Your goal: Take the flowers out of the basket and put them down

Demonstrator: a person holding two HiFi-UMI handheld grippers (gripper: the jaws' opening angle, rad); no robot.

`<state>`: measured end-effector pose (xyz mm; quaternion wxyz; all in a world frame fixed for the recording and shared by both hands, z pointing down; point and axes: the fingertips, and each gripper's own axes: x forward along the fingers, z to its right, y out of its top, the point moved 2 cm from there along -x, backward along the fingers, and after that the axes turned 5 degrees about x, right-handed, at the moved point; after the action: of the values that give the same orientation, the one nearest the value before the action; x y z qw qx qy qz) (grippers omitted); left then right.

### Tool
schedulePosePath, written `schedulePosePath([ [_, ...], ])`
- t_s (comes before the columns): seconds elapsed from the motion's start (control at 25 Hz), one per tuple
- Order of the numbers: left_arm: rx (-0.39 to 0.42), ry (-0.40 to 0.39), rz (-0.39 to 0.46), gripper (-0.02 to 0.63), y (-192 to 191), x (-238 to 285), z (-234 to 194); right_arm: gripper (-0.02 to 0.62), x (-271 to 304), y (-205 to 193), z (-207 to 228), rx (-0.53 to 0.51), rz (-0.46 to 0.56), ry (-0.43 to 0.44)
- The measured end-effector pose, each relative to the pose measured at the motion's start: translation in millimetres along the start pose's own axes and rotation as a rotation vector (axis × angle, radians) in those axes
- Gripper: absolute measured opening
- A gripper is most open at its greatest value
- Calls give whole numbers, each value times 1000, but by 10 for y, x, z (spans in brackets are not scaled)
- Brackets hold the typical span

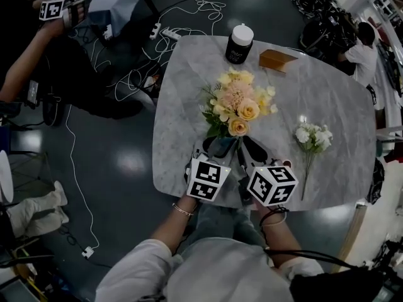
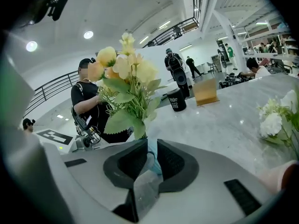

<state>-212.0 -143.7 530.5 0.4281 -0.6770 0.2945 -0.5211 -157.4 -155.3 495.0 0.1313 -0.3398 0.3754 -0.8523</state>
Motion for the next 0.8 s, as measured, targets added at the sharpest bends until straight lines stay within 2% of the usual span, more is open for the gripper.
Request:
schedulePosePath([
  [0.12,-4,-2,1,233,-3,-12,5,63,46,27,-60,-19,-9,27],
  [0.36,-49,-2,5,233,-2,9,-13,63,96,87,-69,-31,-14,69],
  [0.8,-45,-9,6,233,1,14,-20,75,199,165,-165,-94,-34,109],
])
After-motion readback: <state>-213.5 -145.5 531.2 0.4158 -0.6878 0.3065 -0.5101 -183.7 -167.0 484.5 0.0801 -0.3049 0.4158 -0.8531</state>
